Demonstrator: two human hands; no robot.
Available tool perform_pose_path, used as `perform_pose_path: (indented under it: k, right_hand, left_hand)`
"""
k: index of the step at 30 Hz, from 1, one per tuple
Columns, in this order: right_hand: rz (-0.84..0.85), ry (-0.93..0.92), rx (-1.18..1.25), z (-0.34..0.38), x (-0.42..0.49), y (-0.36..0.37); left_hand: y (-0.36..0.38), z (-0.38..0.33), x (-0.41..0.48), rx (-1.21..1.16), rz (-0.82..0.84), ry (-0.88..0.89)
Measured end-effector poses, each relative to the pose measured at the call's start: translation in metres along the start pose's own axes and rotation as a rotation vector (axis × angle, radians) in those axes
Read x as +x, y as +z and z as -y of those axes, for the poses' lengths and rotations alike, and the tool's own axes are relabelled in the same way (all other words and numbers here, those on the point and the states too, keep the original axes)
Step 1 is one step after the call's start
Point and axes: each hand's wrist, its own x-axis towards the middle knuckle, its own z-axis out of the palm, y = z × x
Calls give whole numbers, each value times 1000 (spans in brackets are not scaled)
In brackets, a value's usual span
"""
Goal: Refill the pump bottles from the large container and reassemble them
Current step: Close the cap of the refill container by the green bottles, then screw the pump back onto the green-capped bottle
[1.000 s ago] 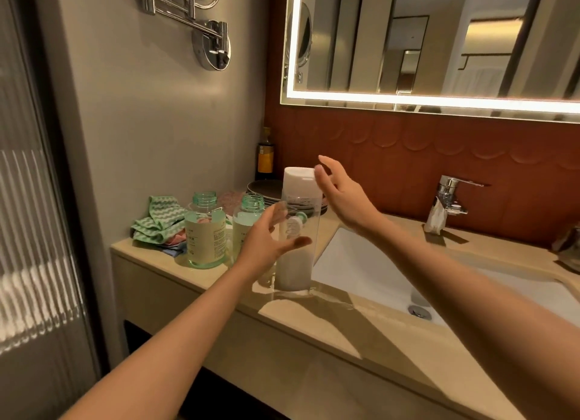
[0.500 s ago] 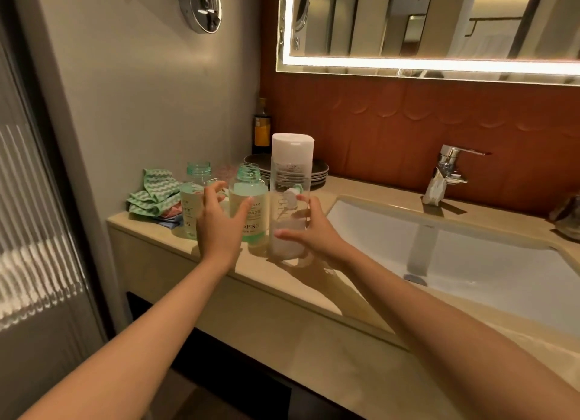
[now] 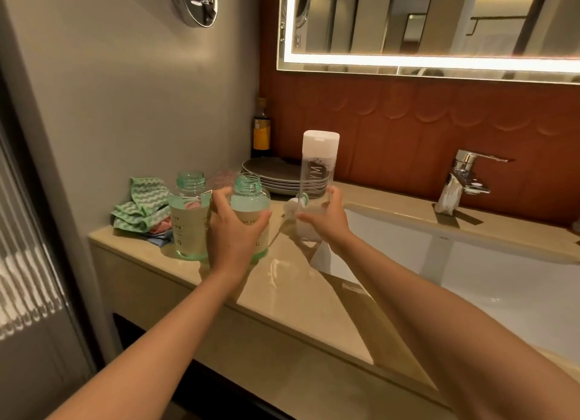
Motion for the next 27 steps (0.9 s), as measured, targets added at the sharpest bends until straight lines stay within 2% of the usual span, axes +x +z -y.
perform_pose_path:
  k: [7, 8, 10, 12, 13, 17, 20, 23, 27]
  right_hand:
    - [1, -31, 8, -7, 34, 9]
    - [-31, -19, -1, -8, 36, 11]
    - [-211, 1, -43, -8, 30, 12]
    - [-412, -89, -118, -4, 19, 11]
    - [-412, -143, -162, -3, 15, 11]
    - [-49, -191, -447, 7, -1, 28]
    - [105, -36, -534, 6, 3, 47]
    - [127, 133, -496, -1, 11, 58]
    - [112, 227, -323, 6, 15, 58]
  left_hand:
    - [1, 6, 5, 103, -16, 69]
    - [1, 6, 6, 106, -17, 70]
    - [1, 6, 5, 115, -12, 70]
    - [-1, 6, 5, 122, -10, 72]
    - [-1, 5, 5, 128, -6, 72]
    - [-4, 2, 7, 168, 29, 64]
    - [-5, 0, 6, 185, 45, 59]
    - [-4, -1, 6, 195, 51, 43]
    - [-4, 0, 8, 218, 58, 50]
